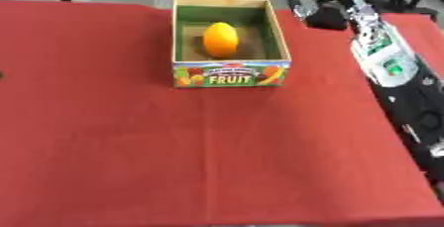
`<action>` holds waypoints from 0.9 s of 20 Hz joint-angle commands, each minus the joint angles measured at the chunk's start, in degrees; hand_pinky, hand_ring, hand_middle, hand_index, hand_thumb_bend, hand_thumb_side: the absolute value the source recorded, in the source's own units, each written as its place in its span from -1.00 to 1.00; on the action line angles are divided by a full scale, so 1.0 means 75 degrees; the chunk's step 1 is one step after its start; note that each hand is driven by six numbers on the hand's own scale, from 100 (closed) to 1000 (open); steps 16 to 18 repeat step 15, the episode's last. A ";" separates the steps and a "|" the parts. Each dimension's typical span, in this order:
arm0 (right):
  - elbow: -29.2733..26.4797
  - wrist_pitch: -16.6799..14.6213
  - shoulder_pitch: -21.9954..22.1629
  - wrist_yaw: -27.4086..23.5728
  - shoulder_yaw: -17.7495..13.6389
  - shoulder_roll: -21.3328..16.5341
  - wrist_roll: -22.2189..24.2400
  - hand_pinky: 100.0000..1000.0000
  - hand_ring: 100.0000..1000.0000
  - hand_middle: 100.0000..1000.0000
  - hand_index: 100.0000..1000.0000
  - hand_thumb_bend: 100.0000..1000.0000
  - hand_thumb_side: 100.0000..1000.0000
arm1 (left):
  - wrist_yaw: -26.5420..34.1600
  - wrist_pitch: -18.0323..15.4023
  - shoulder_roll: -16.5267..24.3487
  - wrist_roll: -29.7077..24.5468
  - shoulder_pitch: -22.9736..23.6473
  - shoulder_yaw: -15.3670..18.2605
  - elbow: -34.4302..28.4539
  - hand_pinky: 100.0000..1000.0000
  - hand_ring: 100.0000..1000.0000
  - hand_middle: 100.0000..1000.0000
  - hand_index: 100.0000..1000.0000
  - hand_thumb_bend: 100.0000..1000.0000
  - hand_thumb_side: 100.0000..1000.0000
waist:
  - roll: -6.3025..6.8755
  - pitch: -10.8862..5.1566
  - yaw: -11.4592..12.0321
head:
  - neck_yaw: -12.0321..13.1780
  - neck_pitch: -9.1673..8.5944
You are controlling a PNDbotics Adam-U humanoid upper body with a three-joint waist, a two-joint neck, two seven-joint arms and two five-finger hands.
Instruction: Pick up objects on the table and place them in the box.
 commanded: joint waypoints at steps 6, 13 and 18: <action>-0.0318 -0.0001 0.0571 -0.1102 -0.0521 -0.0373 -0.0836 0.17 0.15 0.01 0.33 -0.40 -0.91 | -0.0002 -0.0025 0.0116 0.0029 -0.0053 0.0084 -0.0063 0.37 0.50 0.25 0.20 0.17 -0.36 | 0.0041 -0.0056 -0.0064 | 0.0094 -0.0117; -0.0331 -0.0045 0.0859 -0.1306 -0.0662 -0.0303 -0.1043 0.17 0.15 0.01 0.33 -0.39 -0.92 | 0.0000 -0.0031 0.0110 0.0037 -0.0040 0.0088 -0.0053 0.37 0.51 0.26 0.20 0.16 -0.36 | 0.0062 -0.0034 -0.0123 | 0.0122 -0.0172; -0.0315 -0.0047 0.0915 -0.1339 -0.0691 -0.0281 -0.1083 0.17 0.15 0.01 0.33 -0.40 -0.92 | -0.0001 -0.0033 0.0109 0.0046 -0.0027 0.0096 -0.0052 0.37 0.51 0.26 0.20 0.16 -0.36 | 0.0063 -0.0030 -0.0111 | 0.0125 -0.0177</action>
